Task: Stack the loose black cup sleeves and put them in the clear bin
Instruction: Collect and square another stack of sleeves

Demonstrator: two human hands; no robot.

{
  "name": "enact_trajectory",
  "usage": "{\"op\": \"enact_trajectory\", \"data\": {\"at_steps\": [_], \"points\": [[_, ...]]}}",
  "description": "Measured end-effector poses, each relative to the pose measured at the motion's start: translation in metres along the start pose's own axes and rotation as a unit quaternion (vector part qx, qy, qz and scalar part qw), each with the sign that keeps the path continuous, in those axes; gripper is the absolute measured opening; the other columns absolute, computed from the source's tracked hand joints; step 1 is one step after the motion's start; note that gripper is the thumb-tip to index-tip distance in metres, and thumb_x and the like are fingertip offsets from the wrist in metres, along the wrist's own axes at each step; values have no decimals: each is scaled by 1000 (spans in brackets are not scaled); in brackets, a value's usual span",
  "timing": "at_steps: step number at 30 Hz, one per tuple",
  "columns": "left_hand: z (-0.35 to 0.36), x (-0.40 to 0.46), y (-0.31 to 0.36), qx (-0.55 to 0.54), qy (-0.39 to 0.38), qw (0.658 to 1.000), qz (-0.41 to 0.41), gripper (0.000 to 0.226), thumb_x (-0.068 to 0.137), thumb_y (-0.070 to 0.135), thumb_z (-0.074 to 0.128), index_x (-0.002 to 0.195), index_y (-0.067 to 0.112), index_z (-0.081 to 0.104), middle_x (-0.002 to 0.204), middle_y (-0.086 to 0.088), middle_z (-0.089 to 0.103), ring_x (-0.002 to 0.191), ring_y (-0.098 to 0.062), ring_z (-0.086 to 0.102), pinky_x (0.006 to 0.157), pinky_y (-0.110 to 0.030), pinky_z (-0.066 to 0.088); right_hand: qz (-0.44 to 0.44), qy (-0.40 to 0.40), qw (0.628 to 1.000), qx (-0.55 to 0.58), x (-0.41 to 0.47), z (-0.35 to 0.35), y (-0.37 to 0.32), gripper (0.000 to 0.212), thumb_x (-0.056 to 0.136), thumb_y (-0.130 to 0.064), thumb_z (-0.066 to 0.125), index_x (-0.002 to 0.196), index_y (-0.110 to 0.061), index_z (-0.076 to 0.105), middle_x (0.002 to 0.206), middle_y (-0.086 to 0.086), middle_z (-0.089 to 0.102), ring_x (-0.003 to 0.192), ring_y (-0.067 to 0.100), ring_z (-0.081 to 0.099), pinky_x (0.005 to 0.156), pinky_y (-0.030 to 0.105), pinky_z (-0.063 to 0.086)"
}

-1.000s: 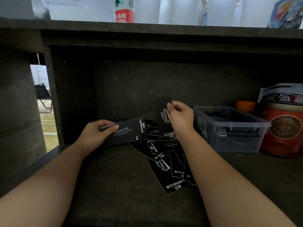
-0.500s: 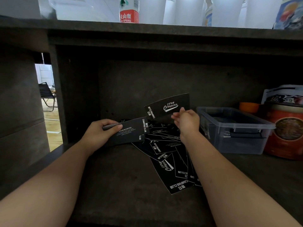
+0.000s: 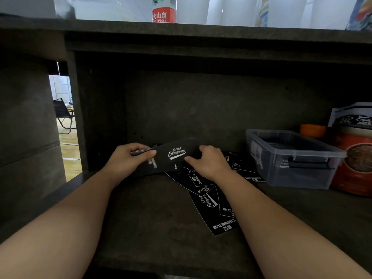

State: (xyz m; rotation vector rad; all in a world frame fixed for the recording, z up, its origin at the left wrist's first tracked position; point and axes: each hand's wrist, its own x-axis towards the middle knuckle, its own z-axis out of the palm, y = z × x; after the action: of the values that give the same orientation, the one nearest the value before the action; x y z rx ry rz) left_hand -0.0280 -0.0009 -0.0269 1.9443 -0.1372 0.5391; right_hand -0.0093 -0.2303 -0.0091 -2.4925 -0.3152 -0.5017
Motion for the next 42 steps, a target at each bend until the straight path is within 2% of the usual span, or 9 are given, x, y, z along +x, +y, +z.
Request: {"op": "enact_trajectory", "data": {"at_steps": [4,8,14,19,25,28,31,39,42], "points": [[0,0,0,-6,-10,1000,-11,23,78,28,79,98,24,71,96,7,70,87,-4,66,68,-18,48,-57,-123,990,-27,-1,12,-6,52,86,-45,63,128,-16,54,130,4,56,124,23,48,103,34,41],[0,1,-2,-9,-6,1000,-6,24,75,26,82,97,23,72,95,5,72,88,-6,67,71,-19,49,-69,-188,970,-138,-1,19,-10,59,89,-51,54,138,-19,45,143,6,42,135,29,29,110,46,30],[-1,2,-4,1,-6,1000,1,22,76,28,81,97,24,73,94,6,73,88,-7,68,73,-20,50,-2,-41,990,-134,3,-7,-3,52,90,-30,58,140,-20,45,137,8,49,130,29,40,105,42,34],[0,0,-3,0,-2,1000,1,20,77,25,80,95,23,73,93,5,72,88,-7,67,72,-19,48,91,-99,973,-186,2,-17,18,33,91,-23,57,123,-14,57,123,8,57,112,26,54,97,40,42],[1,0,-1,1,-1,1000,2,18,78,25,79,95,23,72,92,7,72,85,-4,66,68,-15,46,51,-3,982,-181,3,-30,11,33,84,-1,60,113,-14,68,116,10,62,102,28,62,80,33,53],[1,0,-1,5,-3,1000,-1,19,79,26,79,96,24,72,93,7,71,86,-3,66,68,-16,45,69,-3,986,-150,3,-30,12,31,88,-23,66,117,-14,64,118,9,62,106,27,61,84,35,52],[0,1,-2,5,-1,1000,-3,20,78,27,79,96,23,72,94,7,72,87,-4,66,69,-16,46,123,-86,974,-168,2,-28,15,52,85,-45,68,120,-9,57,120,9,58,110,27,58,87,35,50],[0,2,-3,1,-1,1000,-12,22,78,28,80,98,22,73,94,6,72,88,-6,67,71,-18,47,137,-52,973,-181,4,-45,11,34,85,-26,71,110,-5,60,113,10,60,93,25,59,67,29,45],[-1,3,-5,-2,-2,1000,-15,24,77,29,80,99,22,73,95,4,72,89,-8,67,73,-21,49,104,35,983,-149,3,-54,8,19,84,-20,72,99,-9,69,105,12,66,92,27,63,66,29,48]]}}
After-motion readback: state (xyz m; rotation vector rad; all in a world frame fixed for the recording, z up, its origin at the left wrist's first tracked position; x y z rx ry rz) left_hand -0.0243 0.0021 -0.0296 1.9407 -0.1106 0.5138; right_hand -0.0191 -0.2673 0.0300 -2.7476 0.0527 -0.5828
